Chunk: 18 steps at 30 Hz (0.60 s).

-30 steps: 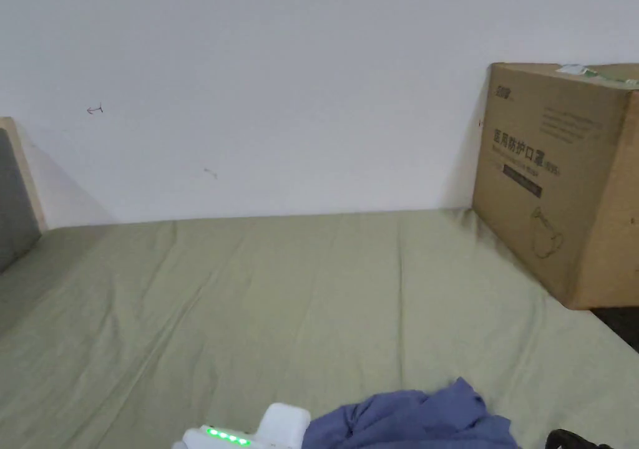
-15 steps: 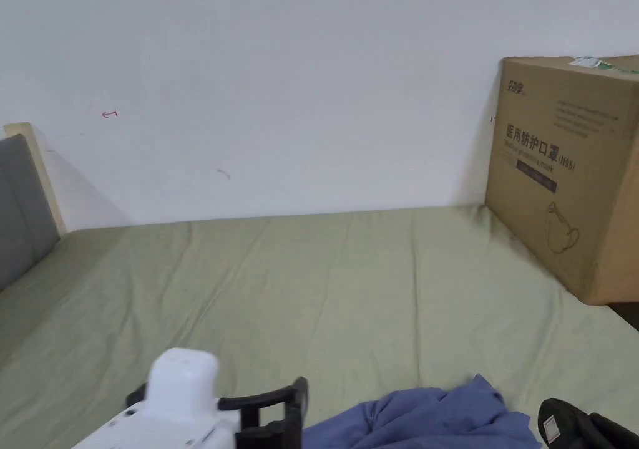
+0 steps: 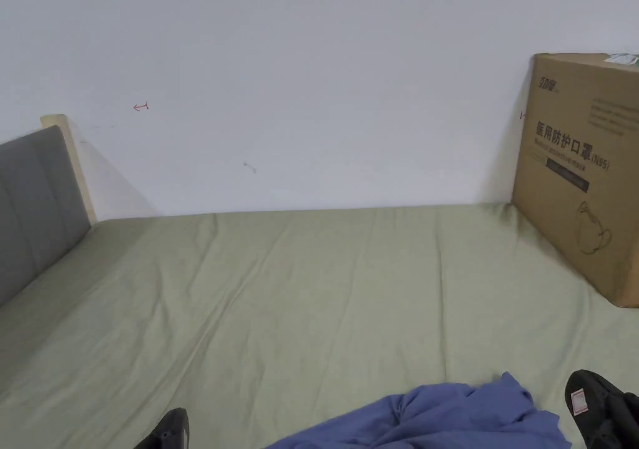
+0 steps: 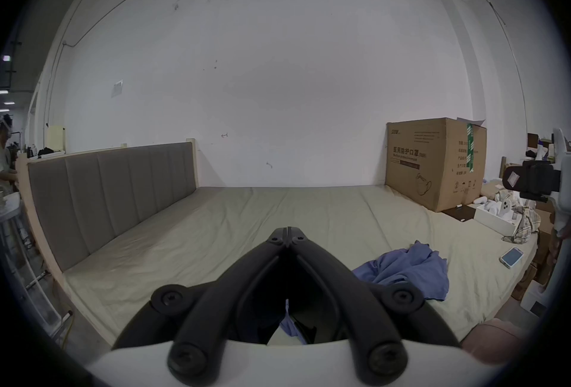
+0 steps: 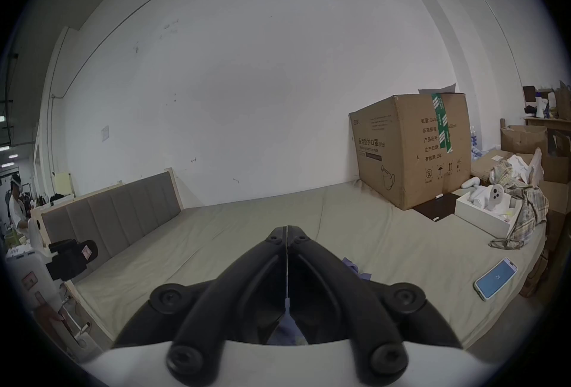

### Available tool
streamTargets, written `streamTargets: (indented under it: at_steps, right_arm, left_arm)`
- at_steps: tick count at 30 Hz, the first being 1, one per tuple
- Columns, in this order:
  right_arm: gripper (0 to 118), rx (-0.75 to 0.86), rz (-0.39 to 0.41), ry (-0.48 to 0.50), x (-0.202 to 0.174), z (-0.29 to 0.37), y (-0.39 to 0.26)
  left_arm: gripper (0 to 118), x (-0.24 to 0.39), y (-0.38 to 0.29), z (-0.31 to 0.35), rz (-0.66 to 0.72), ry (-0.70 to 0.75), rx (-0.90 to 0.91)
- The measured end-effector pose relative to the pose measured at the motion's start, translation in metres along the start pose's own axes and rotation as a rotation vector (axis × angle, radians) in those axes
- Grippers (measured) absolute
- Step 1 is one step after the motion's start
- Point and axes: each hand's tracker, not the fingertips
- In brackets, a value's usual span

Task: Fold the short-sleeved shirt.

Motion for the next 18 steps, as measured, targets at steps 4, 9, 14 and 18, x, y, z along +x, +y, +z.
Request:
streamTargets:
  at_steps: [4,9,14,18]
  right_arm:
    - [0,-0.012,0.014,0.007,-0.002,0.0,0.001]
    - [0,-0.058,0.003,0.022,0.001,-0.007,0.001]
    - [0,-0.107,0.009,0.024,0.004,-0.016,-0.008]
    - [0,-0.149,0.016,0.017,0.009,-0.023,-0.015]
  left_arm:
    - [0,-0.009,0.01,-0.023,0.018,0.01,-0.079]
    - [0,-0.046,0.001,-0.144,0.11,-0.262,-0.636]
    - [111,-0.058,-0.06,-0.229,0.059,-0.167,-0.834]
    - [112,-0.048,-0.129,-0.265,-0.007,-0.097,-0.934]
